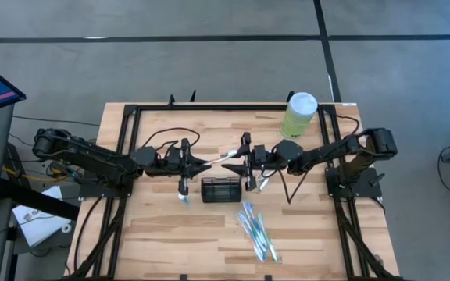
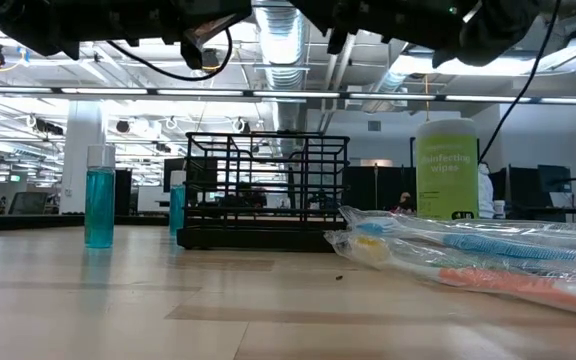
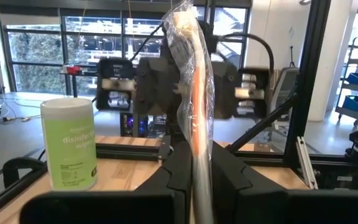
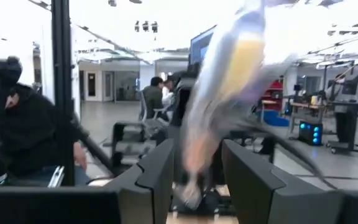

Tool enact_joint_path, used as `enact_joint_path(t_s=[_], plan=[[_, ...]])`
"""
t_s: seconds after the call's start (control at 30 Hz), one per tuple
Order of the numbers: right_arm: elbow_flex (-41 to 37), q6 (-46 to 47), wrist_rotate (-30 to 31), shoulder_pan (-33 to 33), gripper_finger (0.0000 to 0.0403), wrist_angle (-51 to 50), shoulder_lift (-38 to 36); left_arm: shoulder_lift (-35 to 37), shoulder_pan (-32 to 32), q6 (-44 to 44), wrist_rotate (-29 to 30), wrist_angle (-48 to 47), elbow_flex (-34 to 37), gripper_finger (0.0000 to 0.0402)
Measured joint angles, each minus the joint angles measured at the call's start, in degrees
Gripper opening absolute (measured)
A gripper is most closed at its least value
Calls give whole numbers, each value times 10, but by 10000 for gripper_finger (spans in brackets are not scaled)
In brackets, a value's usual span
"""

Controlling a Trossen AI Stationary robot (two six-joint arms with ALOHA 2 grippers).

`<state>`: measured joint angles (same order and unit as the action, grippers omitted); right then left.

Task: Pick & Place toothbrushing station
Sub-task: Put the orange toothbrush into the mesh

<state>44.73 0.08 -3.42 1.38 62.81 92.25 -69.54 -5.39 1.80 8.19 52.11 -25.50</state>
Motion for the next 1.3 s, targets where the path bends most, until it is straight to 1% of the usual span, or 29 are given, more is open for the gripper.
enact_joint_path(t_s=[0.2,0.27,0.37,0.43,0.57,0.6,0.9,1.17,1.3], plan=[[14,-3,-4,1,127,0,-1,0,0,0,0,0,0,20],[19,-1,-14,1,127,-1,-1,0,0,0,0,0,0,20],[22,0,-29,0,115,-2,-1,0,0,0,0,0,0,20],[22,-1,-30,0,94,-2,-1,0,0,0,0,0,0,20],[22,-11,-31,1,24,-3,-1,0,0,1,1,0,0,22],[22,-18,-31,1,15,-4,-1,0,0,1,1,0,0,24],[23,-22,-31,1,7,-30,-1,0,0,1,2,-2,0,64],[23,-15,-30,1,5,-57,-1,0,0,1,6,-6,0,81],[23,-14,-27,1,5,-101,-20,7,0,1,11,-33,0,95]])
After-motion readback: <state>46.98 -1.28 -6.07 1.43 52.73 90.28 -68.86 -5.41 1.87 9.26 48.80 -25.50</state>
